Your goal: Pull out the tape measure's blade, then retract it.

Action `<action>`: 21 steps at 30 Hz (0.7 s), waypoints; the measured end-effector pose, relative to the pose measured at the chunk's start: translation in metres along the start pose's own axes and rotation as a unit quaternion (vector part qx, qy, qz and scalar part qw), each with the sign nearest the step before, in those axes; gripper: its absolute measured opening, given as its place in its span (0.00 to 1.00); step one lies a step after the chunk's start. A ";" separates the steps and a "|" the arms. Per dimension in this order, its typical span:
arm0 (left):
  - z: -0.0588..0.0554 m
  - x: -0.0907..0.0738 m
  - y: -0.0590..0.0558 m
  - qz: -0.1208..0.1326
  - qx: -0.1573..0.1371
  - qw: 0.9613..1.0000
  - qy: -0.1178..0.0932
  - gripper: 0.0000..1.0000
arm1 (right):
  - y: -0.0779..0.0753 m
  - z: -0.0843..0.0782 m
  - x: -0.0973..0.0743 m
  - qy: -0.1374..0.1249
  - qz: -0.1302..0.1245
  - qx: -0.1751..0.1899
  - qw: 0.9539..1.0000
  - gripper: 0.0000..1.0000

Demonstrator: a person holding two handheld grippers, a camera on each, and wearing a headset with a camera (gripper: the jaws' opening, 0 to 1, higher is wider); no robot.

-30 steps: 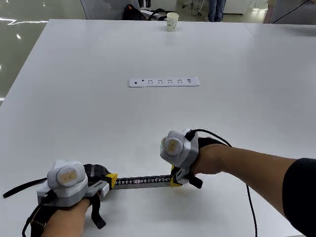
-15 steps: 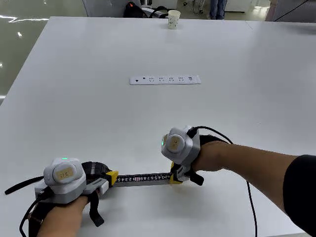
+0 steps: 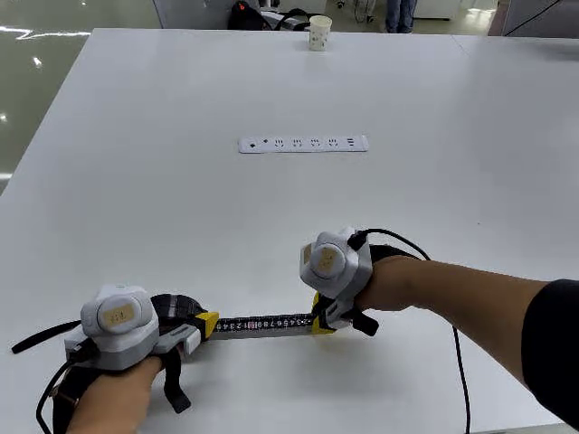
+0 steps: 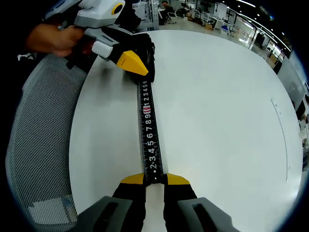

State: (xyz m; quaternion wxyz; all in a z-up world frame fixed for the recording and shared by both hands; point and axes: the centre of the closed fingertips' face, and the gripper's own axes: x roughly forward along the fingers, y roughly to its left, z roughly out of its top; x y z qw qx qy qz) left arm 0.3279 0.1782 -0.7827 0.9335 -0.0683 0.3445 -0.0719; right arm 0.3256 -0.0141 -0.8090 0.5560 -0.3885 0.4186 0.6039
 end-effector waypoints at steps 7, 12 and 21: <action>0.000 0.000 0.000 -0.002 0.002 1.000 0.000 0.63 | 0.000 0.002 0.000 0.000 0.002 -0.010 1.000 0.09; 0.000 0.000 -0.001 -0.004 0.007 1.000 0.000 0.63 | -0.001 0.004 0.002 0.000 -0.002 -0.010 1.000 0.10; -0.001 0.000 -0.001 -0.004 0.006 1.000 0.002 0.63 | -0.002 0.010 0.004 -0.002 0.000 -0.007 1.000 0.10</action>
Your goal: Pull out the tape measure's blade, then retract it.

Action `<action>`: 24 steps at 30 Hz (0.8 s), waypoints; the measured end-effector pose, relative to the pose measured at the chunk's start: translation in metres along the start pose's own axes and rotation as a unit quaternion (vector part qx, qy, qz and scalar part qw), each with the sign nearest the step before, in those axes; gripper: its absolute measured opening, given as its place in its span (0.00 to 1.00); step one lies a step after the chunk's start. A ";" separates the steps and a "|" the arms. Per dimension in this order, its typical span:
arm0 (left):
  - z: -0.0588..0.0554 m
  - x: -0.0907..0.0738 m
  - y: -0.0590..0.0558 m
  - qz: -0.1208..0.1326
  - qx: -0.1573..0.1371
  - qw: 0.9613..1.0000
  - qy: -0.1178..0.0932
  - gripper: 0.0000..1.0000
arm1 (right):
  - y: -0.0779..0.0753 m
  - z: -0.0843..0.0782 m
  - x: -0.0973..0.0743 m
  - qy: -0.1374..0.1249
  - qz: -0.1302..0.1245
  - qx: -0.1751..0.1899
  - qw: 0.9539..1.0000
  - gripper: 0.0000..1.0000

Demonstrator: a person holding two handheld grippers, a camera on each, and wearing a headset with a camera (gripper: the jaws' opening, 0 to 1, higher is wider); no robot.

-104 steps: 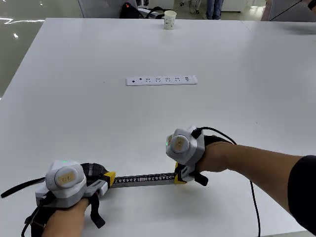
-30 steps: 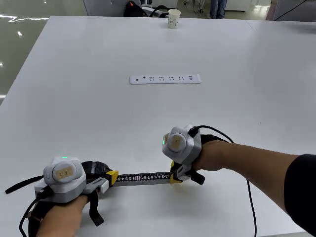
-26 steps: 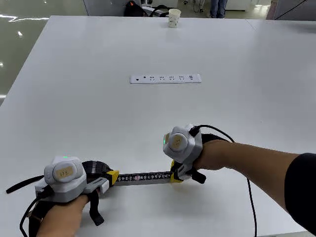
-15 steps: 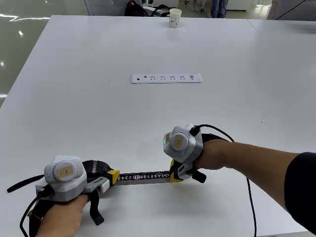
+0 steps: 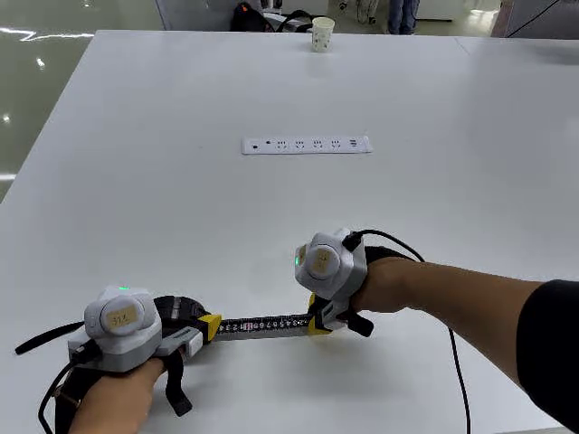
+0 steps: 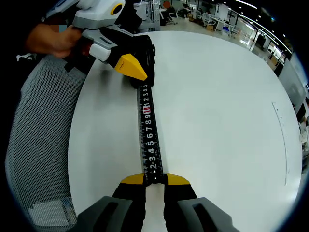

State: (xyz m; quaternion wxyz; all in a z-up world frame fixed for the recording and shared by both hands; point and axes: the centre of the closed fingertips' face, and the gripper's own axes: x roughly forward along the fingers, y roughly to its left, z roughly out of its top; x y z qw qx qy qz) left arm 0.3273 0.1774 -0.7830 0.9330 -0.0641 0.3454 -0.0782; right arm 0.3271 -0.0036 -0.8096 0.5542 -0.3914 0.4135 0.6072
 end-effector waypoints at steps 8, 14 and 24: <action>0.000 0.000 0.000 -0.001 -0.002 1.000 0.000 0.63 | 0.000 0.003 0.001 -0.004 0.001 0.003 1.000 0.10; 0.000 0.000 0.000 -0.002 -0.003 1.000 0.001 0.63 | 0.000 0.006 0.003 -0.006 0.000 0.002 1.000 0.10; 0.001 0.001 0.000 -0.006 -0.006 1.000 0.002 0.63 | 0.001 0.010 0.004 -0.012 -0.002 0.001 1.000 0.09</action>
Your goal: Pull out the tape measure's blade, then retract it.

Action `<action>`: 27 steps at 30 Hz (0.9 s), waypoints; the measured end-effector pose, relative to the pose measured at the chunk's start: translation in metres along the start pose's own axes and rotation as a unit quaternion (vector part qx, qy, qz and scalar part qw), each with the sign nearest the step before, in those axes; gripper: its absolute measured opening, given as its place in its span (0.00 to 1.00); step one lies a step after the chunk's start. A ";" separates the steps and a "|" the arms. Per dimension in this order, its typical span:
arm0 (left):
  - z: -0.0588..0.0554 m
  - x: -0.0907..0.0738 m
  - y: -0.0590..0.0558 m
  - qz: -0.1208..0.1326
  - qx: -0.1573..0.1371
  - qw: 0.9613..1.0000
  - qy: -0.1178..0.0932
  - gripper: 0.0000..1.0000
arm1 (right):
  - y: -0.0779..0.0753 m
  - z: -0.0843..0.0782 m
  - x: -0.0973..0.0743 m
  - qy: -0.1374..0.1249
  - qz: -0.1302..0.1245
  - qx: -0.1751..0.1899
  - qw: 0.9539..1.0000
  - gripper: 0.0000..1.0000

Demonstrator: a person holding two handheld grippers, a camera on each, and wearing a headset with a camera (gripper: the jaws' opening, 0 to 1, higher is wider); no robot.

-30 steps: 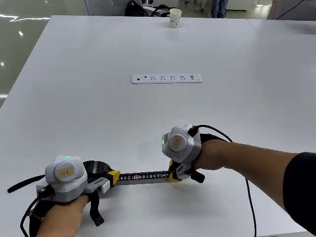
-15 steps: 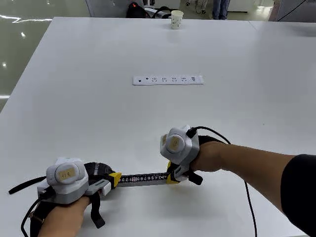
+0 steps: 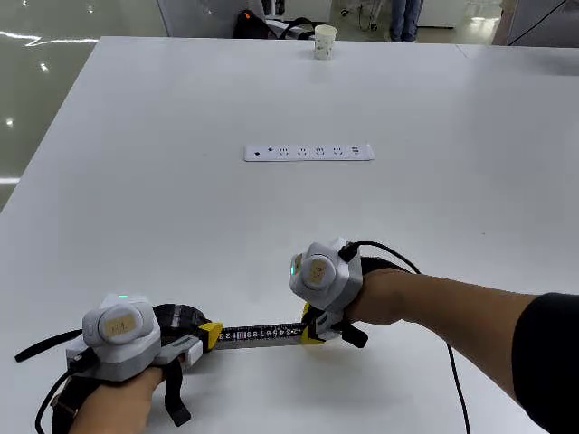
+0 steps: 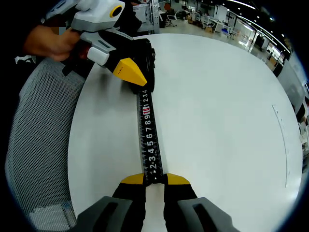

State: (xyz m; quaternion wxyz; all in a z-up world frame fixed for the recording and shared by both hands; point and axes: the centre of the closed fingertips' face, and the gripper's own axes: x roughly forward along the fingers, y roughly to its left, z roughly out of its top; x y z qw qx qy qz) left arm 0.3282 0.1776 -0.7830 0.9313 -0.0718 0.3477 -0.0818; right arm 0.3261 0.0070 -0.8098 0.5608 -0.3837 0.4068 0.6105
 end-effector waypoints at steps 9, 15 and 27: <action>0.001 0.000 0.000 -0.001 -0.005 1.000 -0.001 0.63 | 0.000 0.005 0.002 -0.005 0.001 0.003 1.000 0.09; 0.000 0.000 0.000 -0.002 -0.005 1.000 0.000 0.63 | 0.001 0.008 0.003 -0.005 0.003 0.002 1.000 0.09; 0.000 -0.001 0.000 -0.002 -0.005 1.000 0.001 0.63 | 0.001 0.012 0.005 -0.010 0.005 0.006 1.000 0.10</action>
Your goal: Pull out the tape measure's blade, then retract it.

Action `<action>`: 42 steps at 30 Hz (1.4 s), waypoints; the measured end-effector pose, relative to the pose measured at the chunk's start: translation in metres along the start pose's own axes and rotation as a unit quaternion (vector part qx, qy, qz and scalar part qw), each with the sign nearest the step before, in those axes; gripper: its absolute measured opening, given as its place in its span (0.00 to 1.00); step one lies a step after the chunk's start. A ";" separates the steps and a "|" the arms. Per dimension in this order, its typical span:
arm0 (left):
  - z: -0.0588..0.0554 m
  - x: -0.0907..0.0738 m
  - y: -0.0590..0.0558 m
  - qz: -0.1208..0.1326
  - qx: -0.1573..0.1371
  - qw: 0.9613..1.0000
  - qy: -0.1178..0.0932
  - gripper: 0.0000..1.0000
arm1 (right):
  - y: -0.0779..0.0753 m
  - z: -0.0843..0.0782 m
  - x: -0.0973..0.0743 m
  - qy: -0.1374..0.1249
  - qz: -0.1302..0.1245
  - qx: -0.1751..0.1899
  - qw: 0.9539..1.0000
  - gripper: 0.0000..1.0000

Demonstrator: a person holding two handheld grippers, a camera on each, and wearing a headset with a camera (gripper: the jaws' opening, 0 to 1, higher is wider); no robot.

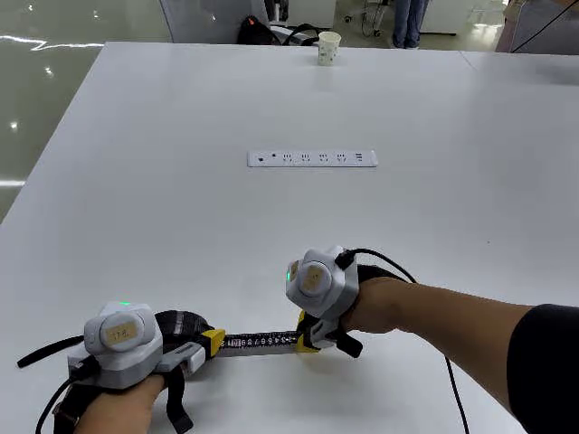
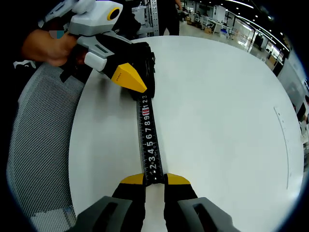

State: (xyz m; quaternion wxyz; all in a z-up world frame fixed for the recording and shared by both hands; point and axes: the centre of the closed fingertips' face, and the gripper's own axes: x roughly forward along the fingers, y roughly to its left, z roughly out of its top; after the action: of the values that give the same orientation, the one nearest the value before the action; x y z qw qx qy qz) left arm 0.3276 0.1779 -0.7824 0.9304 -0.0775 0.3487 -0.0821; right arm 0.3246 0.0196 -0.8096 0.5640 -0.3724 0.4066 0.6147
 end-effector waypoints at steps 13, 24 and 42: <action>0.000 0.000 0.000 0.000 0.000 1.000 0.001 0.63 | 0.001 0.005 0.002 -0.003 -0.001 0.000 1.000 0.10; 0.000 0.000 0.000 -0.001 0.000 1.000 0.002 0.63 | 0.001 0.009 0.004 -0.004 0.000 0.001 1.000 0.10; -0.001 0.000 0.000 -0.001 -0.001 1.000 0.003 0.63 | 0.003 0.016 0.007 -0.007 -0.002 0.001 1.000 0.10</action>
State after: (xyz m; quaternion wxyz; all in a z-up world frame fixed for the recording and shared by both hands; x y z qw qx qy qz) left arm 0.3273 0.1777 -0.7835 0.9291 -0.0790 0.3517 -0.0828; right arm 0.3214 0.0368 -0.8094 0.5682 -0.3681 0.4028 0.6159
